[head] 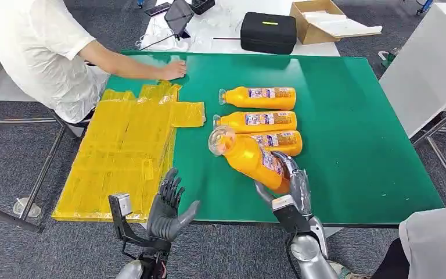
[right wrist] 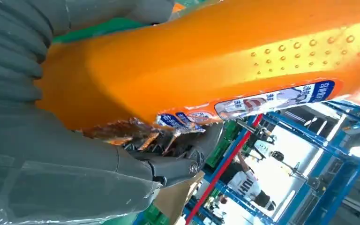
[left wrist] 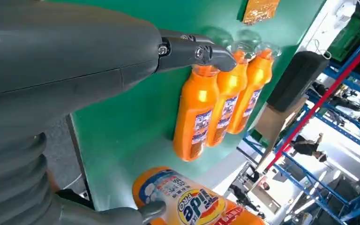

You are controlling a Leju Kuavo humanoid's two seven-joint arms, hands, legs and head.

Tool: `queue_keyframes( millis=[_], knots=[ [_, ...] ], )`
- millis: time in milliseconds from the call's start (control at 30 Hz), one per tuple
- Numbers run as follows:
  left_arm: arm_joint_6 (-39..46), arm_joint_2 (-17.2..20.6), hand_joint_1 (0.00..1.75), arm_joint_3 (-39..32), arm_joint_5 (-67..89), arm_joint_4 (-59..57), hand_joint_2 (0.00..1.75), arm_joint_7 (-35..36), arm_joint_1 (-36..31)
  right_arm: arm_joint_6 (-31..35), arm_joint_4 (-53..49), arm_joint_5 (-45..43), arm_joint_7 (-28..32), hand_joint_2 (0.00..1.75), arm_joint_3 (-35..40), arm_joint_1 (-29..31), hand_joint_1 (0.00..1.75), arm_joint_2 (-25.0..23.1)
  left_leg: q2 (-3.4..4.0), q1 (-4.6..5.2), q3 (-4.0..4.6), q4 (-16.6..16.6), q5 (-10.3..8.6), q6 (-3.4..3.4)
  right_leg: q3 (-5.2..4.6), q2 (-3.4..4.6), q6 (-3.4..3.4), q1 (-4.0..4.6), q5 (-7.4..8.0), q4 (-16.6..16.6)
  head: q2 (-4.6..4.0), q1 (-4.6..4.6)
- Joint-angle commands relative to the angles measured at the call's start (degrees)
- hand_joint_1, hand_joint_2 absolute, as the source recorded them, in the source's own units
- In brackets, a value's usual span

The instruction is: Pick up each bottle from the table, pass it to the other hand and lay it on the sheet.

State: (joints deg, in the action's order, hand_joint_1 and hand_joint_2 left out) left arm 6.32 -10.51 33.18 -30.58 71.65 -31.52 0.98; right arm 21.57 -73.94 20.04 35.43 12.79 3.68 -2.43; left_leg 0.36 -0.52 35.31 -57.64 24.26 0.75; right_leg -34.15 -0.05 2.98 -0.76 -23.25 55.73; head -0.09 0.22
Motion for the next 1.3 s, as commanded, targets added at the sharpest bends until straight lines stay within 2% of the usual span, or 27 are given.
queue_keyframes(
  millis=[33, 167, 267, 333, 400, 700, 800, 1033, 1133, 1167, 1200, 1233, 1300],
  knots=[
    [-3.72, 1.32, 0.00, 1.69, -0.05, -0.16, 1.75, -0.69, -2.44, -1.11, 4.96, -0.53, 0.09, 1.75, 0.52, 4.45, 1.61, -0.84, 0.06, -0.01, -0.14, -0.01, 0.06, -0.02, 0.11, 0.08, -0.10, 0.02, -0.03, 0.02, 0.00, 0.00],
    [-3.47, 0.06, 0.00, 1.37, 1.30, -2.46, 1.75, -0.38, -4.47, -2.58, 12.02, 0.84, 0.37, 1.75, 4.36, 7.23, 1.75, -2.56, 0.16, -0.05, -0.20, 0.00, 0.05, -0.01, 0.16, 0.19, -0.11, 0.06, 0.02, -0.03, 0.00, 0.00],
    [-3.36, -0.24, 0.00, 1.59, 1.92, -3.84, 1.75, -0.37, -5.41, -2.58, 15.64, 2.89, -0.36, 1.75, 7.95, 9.08, 1.66, -3.57, 0.15, -0.06, -0.25, 0.03, 0.03, -0.02, 0.21, 0.17, -0.13, 0.07, 0.03, -0.05, 0.00, 0.00],
    [-3.44, -0.33, 0.00, 2.55, 4.12, -5.45, 1.75, -1.54, -6.13, -4.63, 20.13, 3.76, -1.52, 1.75, 11.85, 11.47, 1.75, -3.64, 0.17, -0.05, -0.15, 0.04, 0.01, -0.03, 0.11, 0.18, -0.09, 0.06, 0.04, -0.05, 0.00, 0.02],
    [-3.03, -0.72, 0.00, 2.67, 4.95, -6.70, 1.75, -2.43, -6.67, -4.86, 21.37, 4.07, -1.21, 1.75, 13.38, 12.36, 1.75, -4.09, 0.16, -0.03, -0.18, 0.07, -0.01, -0.05, 0.13, 0.18, -0.08, 0.04, 0.04, -0.06, 0.00, 0.00],
    [-3.12, -1.81, 0.00, 2.94, 6.93, -11.51, 1.75, -4.43, -9.33, -7.51, 17.68, 3.43, -1.10, 1.75, 17.82, 11.70, 1.75, -3.22, -0.03, -0.03, -0.23, 0.02, -0.02, -0.05, 0.23, 0.00, -0.12, 0.03, -0.04, 0.00, 0.00, 0.00],
    [-3.34, -2.29, 0.00, 2.38, 7.04, -12.58, 1.75, -5.04, -9.95, -8.75, 15.94, 2.49, -0.32, 1.75, 18.92, 11.11, 1.75, -2.91, -0.04, -0.01, 0.00, 0.02, -0.08, -0.05, 0.01, -0.03, -0.06, 0.01, 0.01, 0.00, 0.00, 0.00],
    [-4.78, -2.22, 0.00, 0.80, 6.43, -10.80, 1.75, -6.89, -9.96, -13.44, 13.64, -0.34, 0.36, 1.75, 20.63, 10.75, 1.75, -2.60, -0.02, -0.01, -0.06, -0.01, -0.04, -0.05, 0.05, 0.00, -0.09, 0.02, -0.03, 0.03, 0.00, 0.00],
    [-5.77, -3.62, 0.00, -0.22, 5.63, -9.47, 1.75, -6.13, -11.77, -15.36, 13.73, -1.11, -0.47, 1.75, 21.33, 12.56, 1.75, -3.82, 0.00, -0.03, -0.05, -0.08, -0.01, -0.05, 0.03, 0.02, -0.11, 0.04, -0.05, 0.10, 0.00, 0.00],
    [-6.72, -3.91, 0.17, -0.78, 4.69, -9.02, 1.75, -5.28, -11.71, -16.33, 13.84, -1.69, -0.88, 1.75, 21.53, 12.77, 1.75, -3.95, -0.02, -0.02, 0.06, -0.09, -0.05, -0.05, -0.08, -0.01, -0.08, 0.02, -0.02, 0.11, 0.00, 0.02],
    [-6.72, -3.91, 0.77, -0.78, 4.69, -9.02, 1.75, -5.28, -11.71, -16.33, 13.84, -1.69, -0.88, 1.75, 21.53, 12.77, 1.75, -3.95, -0.02, -0.06, 0.00, -0.14, 0.00, -0.05, 0.00, 0.00, -0.11, 0.06, -0.05, 0.14, 0.00, 0.00],
    [-7.48, -3.85, 1.71, -1.22, 4.24, -8.50, 1.75, -5.40, -11.44, -16.91, 13.70, -2.37, -0.82, 1.75, 21.43, 12.56, 1.75, -4.01, 0.01, -0.02, 0.04, -0.07, -0.04, -0.05, -0.05, 0.02, -0.09, 0.02, -0.01, 0.10, 0.00, 0.00],
    [-7.61, -3.72, 1.71, -1.29, 4.20, -8.39, 1.75, -5.43, -11.29, -16.92, 13.69, -2.35, -0.82, 1.75, 21.48, 12.45, 1.75, -3.97, 0.00, -0.02, 0.00, -0.04, -0.04, -0.05, 0.00, 0.02, -0.09, 0.03, -0.01, 0.06, 0.00, 0.00]
  ],
)
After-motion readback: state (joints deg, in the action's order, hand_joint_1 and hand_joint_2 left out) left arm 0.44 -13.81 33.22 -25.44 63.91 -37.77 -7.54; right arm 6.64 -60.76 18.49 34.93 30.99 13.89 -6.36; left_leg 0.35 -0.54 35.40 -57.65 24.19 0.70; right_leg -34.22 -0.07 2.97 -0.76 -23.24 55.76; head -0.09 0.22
